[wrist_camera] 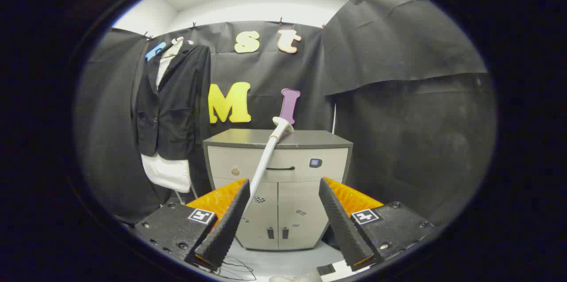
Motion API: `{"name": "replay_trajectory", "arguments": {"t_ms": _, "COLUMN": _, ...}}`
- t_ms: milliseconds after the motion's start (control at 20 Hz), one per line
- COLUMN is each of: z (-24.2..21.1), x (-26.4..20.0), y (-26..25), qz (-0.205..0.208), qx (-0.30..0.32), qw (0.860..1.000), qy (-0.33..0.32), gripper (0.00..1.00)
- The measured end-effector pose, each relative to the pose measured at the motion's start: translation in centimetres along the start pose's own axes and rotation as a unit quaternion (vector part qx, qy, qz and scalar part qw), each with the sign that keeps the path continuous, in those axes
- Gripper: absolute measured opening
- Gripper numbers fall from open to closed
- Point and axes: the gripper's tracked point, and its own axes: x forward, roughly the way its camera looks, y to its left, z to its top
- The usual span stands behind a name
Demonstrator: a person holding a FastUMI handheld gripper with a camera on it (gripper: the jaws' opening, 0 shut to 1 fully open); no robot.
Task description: Iron the clothes twice with a garment steamer, once on the left side and once on the right side.
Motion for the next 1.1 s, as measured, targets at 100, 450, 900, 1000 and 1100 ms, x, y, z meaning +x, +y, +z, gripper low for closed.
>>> {"name": "replay_trajectory", "arguments": {"t_ms": 100, "z": 0.2, "x": -0.3, "y": 0.2, "qz": -0.002, "qx": -0.001, "qw": 1.000, "qy": 0.001, "gripper": 0.98}}
{"name": "replay_trajectory", "arguments": {"t_ms": 450, "z": 0.3, "x": -0.5, "y": 1.3, "qz": -0.006, "qx": -0.003, "qw": 1.000, "qy": 0.004, "gripper": 0.97}}
{"name": "replay_trajectory", "arguments": {"t_ms": 900, "z": 0.3, "x": -0.5, "y": 3.1, "qz": -0.008, "qx": 0.006, "qw": 1.000, "qy": 0.008, "gripper": 0.98}}
{"name": "replay_trajectory", "arguments": {"t_ms": 1000, "z": 0.8, "x": -0.1, "y": 3.0, "qz": -0.014, "qx": 0.011, "qw": 1.000, "qy": 0.007, "gripper": 0.98}}
{"name": "replay_trajectory", "arguments": {"t_ms": 1100, "z": 1.7, "x": 0.5, "y": 2.9, "qz": -0.019, "qx": 0.008, "qw": 1.000, "qy": 0.005, "gripper": 0.98}}
